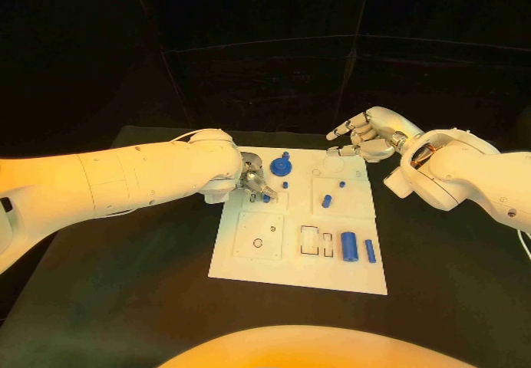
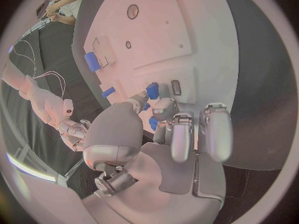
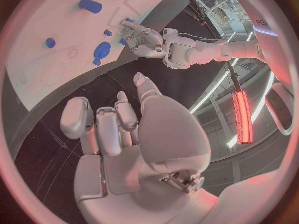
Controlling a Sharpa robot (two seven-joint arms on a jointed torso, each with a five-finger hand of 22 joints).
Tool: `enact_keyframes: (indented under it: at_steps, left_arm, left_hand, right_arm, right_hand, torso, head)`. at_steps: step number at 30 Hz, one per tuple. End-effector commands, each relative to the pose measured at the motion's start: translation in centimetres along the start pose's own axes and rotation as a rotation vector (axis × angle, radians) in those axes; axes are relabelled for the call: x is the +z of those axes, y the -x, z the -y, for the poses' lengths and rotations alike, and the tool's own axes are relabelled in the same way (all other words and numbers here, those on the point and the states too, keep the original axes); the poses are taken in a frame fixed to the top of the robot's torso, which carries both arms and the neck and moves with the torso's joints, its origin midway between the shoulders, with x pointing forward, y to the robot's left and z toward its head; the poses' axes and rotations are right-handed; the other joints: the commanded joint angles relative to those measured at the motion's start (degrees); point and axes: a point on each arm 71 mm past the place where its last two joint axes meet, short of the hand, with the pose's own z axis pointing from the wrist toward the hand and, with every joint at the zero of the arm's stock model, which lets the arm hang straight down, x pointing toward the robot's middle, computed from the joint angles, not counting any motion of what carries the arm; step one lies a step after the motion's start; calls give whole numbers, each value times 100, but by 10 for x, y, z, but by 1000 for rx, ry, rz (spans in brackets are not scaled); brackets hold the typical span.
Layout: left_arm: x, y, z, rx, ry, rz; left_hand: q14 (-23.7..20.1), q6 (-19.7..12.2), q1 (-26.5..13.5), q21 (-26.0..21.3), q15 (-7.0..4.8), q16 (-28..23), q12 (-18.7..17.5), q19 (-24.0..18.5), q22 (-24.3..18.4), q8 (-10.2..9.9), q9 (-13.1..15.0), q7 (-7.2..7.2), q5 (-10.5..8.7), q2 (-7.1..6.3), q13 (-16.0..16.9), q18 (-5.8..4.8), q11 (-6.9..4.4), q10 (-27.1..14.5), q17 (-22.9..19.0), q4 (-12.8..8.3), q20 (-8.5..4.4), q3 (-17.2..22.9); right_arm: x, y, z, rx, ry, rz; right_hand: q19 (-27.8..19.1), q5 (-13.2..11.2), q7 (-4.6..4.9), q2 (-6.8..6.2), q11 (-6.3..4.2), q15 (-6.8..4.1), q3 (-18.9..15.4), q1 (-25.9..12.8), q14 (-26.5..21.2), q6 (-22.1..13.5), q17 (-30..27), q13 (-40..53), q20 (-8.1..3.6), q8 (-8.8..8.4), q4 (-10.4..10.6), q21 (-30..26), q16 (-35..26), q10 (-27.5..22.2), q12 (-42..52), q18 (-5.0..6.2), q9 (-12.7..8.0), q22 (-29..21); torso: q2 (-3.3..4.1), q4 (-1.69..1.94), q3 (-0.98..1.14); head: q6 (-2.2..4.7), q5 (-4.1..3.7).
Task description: Assemble the parts on the task board
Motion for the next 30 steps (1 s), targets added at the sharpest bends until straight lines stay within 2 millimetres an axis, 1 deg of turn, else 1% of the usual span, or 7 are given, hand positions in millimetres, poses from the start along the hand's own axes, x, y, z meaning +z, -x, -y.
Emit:
enact_keyframes:
  at_steps: [1,12,17,20,22,26,30]
  left_arm:
    - [0,0,1,9,4,-3]
    - [-1,0,1,7,1,1]
    - [-4,1,-1,1,0,11]
    - [-8,5,-3,-7,-4,26]
    - [-12,11,-3,-18,-10,42]
    - [-21,28,-4,-35,-19,72]
    - [-26,42,-7,-34,-10,81]
  left_hand:
    - [595,30,-59,23,-36,18,25,220,421,28,10,-8,-35,7,9,-46,-6,35,1509,45,-59,-113]
    - [595,33,-45,23,-38,18,31,221,425,34,11,-12,-34,19,14,-47,-9,41,1509,91,-62,-219]
    - [595,28,-10,-4,-45,18,16,212,400,44,13,-16,-40,20,-5,-40,-14,35,1509,178,-67,-437]
    - [595,18,4,-17,-45,18,1,210,393,50,12,-14,-269,4,-24,-38,-14,24,1509,273,-69,-641]
    - [595,-4,36,-40,-44,18,-33,202,371,46,8,-8,-488,1,-64,-32,-7,0,1509,343,-69,-800]
    - [595,-103,22,-137,-33,18,-207,162,269,1,-11,23,-570,-36,-261,-6,13,-126,1509,402,-69,-1075]
    - [595,-189,101,-254,-18,18,-330,110,145,-56,-42,55,-569,4,-401,22,38,-222,1509,389,-58,-1175]
  right_arm:
    - [0,1,-2,-2,9,-1]
    - [1,1,-1,-3,9,0]
    - [1,1,-1,-4,7,3]
    - [1,2,0,-4,6,5]
    - [1,3,1,-5,4,6]
    - [2,4,2,-7,0,10]
    - [2,4,3,-8,-2,12]
  right_hand:
    - [-38,-11,-12,32,-6,-42,-21,10,196,-36,-7,-5,-8,34,0,-16,-30,-43,-20,96,3,-6]
    - [-54,-11,-12,35,-6,-42,-36,-3,188,-40,-39,-25,-9,35,11,-32,-52,-58,-38,101,2,-32]
    - [-63,-10,-12,38,-6,-43,-49,-15,185,-44,-48,-35,-9,35,21,-42,-61,-64,-46,104,2,-47]
    - [-63,-10,-12,38,-6,-43,-49,-15,185,-44,-48,-35,-9,35,22,-42,-61,-64,-46,104,2,-47]
    - [-63,-10,-12,38,-6,-43,-49,-15,185,-44,-48,-35,-9,35,22,-42,-61,-64,-46,104,2,-47]
    - [-63,-10,-12,38,-6,-43,-49,-15,185,-44,-48,-35,-9,35,22,-42,-61,-64,-46,104,2,-47]
    - [-67,-8,-12,40,-5,-43,-58,-23,184,-46,-52,-36,-9,35,28,-47,-65,-63,-46,105,1,-53]
  torso:
    - [0,0,2]
    - [-2,2,-1]
    - [-4,5,-3]
    - [-4,3,-4]
    - [-1,4,-3]
    - [-1,4,1]
    - [2,4,3]
  head:
    - [-3,-4]
    - [-9,-6]
    - [-4,-7]
    - [2,-9]
    - [12,-10]
    - [21,-12]
    - [37,2]
